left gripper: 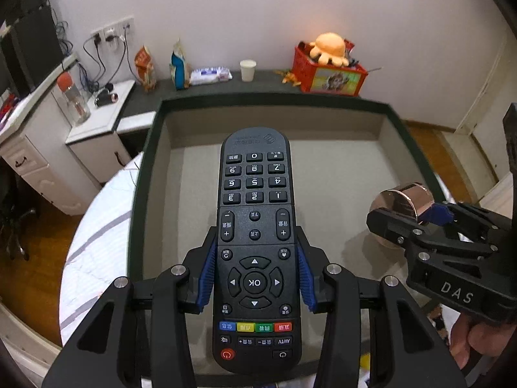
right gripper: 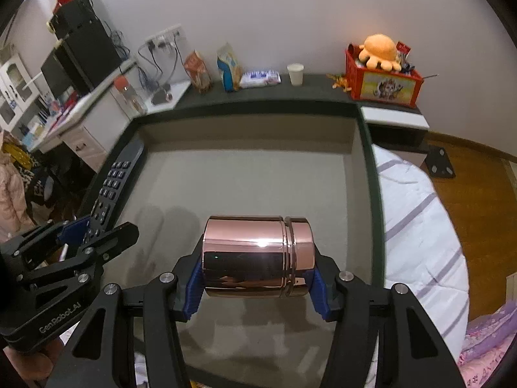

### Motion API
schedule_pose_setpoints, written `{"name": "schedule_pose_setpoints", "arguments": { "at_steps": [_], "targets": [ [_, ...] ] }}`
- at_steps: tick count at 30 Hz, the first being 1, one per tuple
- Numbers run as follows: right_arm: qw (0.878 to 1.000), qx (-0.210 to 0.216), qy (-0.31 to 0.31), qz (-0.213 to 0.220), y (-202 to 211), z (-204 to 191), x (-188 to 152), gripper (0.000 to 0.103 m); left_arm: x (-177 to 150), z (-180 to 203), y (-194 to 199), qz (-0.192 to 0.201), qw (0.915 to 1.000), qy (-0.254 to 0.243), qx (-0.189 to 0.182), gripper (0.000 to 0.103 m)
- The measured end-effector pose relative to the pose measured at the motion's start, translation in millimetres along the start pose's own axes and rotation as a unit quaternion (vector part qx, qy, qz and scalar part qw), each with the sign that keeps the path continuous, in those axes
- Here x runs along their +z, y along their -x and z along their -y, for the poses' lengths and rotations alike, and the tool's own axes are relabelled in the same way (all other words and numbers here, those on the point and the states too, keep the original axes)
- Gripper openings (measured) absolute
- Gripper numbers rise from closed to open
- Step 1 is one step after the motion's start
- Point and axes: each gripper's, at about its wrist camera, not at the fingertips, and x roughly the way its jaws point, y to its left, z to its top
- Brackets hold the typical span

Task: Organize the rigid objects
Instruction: 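Lift both held objects into the pink box and open both tools, then withdraw both tools from the box back toward the remaining objects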

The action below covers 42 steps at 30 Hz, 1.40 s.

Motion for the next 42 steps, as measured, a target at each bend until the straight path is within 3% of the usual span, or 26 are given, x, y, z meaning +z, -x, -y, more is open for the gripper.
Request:
{"name": "schedule_pose_setpoints", "arguments": {
  "at_steps": [3,5,6,8,10,11,16,21,26,28,29,35,42],
  "targets": [
    [1.0,-0.021,0.012,-0.005,-2,-2,1,0.055,-1,3,-8,-0.013,0.9998,-0.003,0.014,0.046],
    [0.999,-0.033,0.023,-0.011,-4,-4,2,0.055,-2,3,-10,-0.015,0.9996,-0.002,0.025,0.067],
    [0.999,-0.041,0.03,-0.012,-4,-6,2,0.055,-2,3,-8,-0.011,0.9995,0.003,0.031,0.086],
    [0.998,-0.05,0.036,-0.016,-6,-7,1,0.06,-3,2,0,0.007,0.999,0.006,0.044,0.093],
    [0.998,-0.056,0.032,-0.014,-5,-5,1,0.072,-6,0,8,0.017,0.999,0.01,0.039,0.098],
    [0.998,-0.061,0.03,-0.008,-2,-4,0,0.081,-7,-1,13,0.021,0.9991,0.012,0.036,0.099],
    [0.999,-0.045,0.025,0.017,21,-8,-4,0.081,-18,-8,46,0.061,0.997,0.021,0.042,0.101],
    [0.997,0.014,-0.018,0.077,68,0,-12,0.082,-39,-23,93,0.111,0.9918,0.056,0.031,0.102],
    [0.986,0.062,-0.054,0.144,130,7,-45,0.086,-71,-31,139,0.156,0.9849,0.071,0.026,0.103],
    [0.982,0.071,-0.062,0.165,149,6,-63,0.092,-88,-30,156,0.167,0.9829,0.074,0.023,0.103],
    [0.981,0.074,-0.063,0.169,157,4,-74,0.103,-93,-29,162,0.171,0.9821,0.075,0.023,0.103],
    [0.979,0.072,-0.083,0.172,176,4,-126,0.103,-143,-10,190,0.191,0.9787,0.05,0.056,0.103],
    [0.986,0.043,-0.077,0.144,174,5,-183,0.103,-196,-3,191,0.173,0.9813,0.054,0.066,0.103]
  ]
}}
